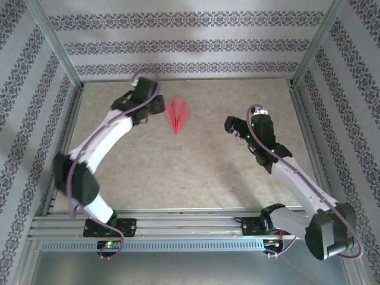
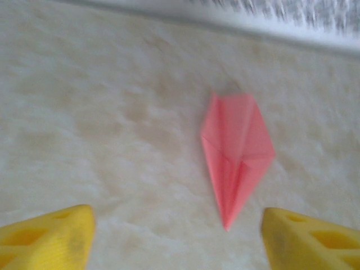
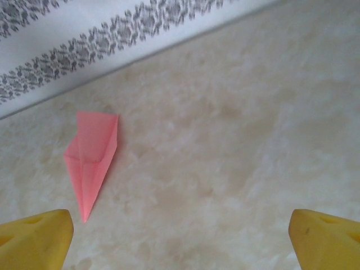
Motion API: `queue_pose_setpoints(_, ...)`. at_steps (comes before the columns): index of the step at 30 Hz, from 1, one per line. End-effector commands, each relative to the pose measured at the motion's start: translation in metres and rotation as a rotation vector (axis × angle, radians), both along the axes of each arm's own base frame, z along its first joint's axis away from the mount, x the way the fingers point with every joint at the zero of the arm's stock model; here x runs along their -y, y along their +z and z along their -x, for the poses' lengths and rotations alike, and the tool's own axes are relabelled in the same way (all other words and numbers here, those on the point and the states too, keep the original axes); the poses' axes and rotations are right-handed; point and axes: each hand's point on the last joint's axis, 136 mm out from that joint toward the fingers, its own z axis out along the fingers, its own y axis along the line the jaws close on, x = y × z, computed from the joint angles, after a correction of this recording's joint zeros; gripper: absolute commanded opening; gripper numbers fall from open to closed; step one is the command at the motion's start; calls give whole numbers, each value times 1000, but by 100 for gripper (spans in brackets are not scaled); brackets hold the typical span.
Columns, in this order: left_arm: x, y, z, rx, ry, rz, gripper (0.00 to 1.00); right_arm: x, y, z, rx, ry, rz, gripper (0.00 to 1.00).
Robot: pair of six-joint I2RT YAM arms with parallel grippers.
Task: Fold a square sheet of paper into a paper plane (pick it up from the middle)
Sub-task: Reset both arms
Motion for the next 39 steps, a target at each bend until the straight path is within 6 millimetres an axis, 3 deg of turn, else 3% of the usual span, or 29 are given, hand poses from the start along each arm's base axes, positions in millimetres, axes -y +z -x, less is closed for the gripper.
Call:
queue_pose_setpoints(1,-55,8,22,161,135,-98,87,33,9,0,62,-74,202,98)
queue_pose_setpoints(4,-90,6,58,243,208,-140,97,54,6,5,92,-149,297,98)
queue_pose_setpoints(8,-138,-17,102,302,350,-214,99,89,-16,15,95,-273,376,98)
queue_pose_setpoints(12,-162,-45,124,351,390,-281,99,121,-52,24,57,-375,343,98)
queue_pose_setpoints(14,-171,-56,129,361,439,-289,99,131,-55,24,55,-402,338,98)
queue_pose_setpoints(19,-179,-94,115,321,428,-324,99,131,-59,12,98,-348,455,98)
queue_pose_setpoints(23,-172,-114,96,309,337,-372,99,114,-70,5,115,-226,467,98)
queue_pose_setpoints(25,-167,-123,88,329,287,-361,99,105,-65,-2,165,-166,459,98)
queue_pose_setpoints(31,-148,-121,64,418,127,-310,99,97,-74,-21,211,-87,453,98)
queue_pose_setpoints(34,-144,-122,55,447,78,-283,99,98,-89,-22,184,-69,402,98)
queue_pose_setpoints(39,-138,-137,41,432,25,-234,99,93,-96,-33,226,-24,338,98)
